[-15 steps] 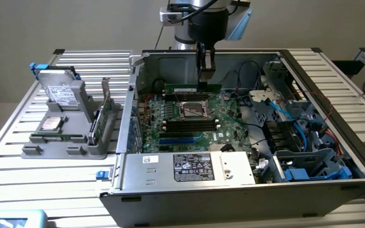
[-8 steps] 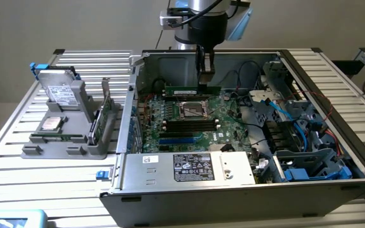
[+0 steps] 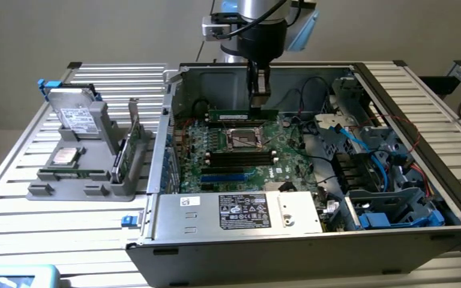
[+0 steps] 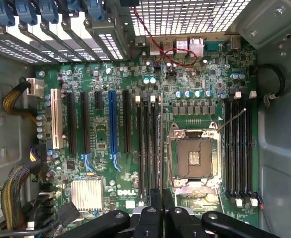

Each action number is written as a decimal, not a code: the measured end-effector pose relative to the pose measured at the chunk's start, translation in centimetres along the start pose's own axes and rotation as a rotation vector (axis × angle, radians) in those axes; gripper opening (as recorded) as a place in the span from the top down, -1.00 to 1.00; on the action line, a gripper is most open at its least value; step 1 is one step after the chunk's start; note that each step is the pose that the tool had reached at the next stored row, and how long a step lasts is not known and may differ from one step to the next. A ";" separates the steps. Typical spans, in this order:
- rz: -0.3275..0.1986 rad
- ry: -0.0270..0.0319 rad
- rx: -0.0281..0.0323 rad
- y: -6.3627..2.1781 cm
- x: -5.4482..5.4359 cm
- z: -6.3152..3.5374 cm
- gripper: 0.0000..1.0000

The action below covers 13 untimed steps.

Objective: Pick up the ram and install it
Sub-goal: 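Insert the ram into the slot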

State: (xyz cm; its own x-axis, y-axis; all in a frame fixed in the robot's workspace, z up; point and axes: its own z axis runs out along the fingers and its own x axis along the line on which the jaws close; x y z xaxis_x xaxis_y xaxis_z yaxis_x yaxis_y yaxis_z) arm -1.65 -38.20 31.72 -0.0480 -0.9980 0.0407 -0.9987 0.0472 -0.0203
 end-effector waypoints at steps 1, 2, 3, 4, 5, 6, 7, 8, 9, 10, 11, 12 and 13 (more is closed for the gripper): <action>0.000 -0.0001 0.0000 0.00 0.0 0.18 0.76; 0.000 0.0000 0.0004 0.01 0.0 0.36 0.76; 0.000 -0.0001 0.0008 0.01 0.0 0.54 0.76; 0.000 -0.0001 0.0009 0.01 0.0 0.72 0.76; 0.000 -0.0001 0.0010 0.02 0.0 0.90 0.76; 0.000 0.0000 0.0010 0.01 0.0 1.09 0.76; 0.000 -0.0001 0.0010 0.01 0.0 1.28 0.76; 0.000 0.0000 0.0010 0.00 0.0 1.44 0.76; 0.000 0.0000 0.0010 0.00 0.0 1.63 0.76; 0.000 0.0000 0.0010 -0.01 0.0 1.81 0.76; 0.000 0.0002 0.0011 -0.01 -0.1 1.99 0.76; 0.000 0.0006 0.0014 -0.01 -0.1 2.15 0.76; 0.000 0.0019 0.0016 -0.01 -0.1 2.28 0.76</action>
State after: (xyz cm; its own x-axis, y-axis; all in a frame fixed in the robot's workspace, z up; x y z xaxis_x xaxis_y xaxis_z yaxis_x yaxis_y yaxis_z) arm -1.59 -38.23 29.45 -0.0478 -0.9979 0.0426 -0.9987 0.0469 -0.0219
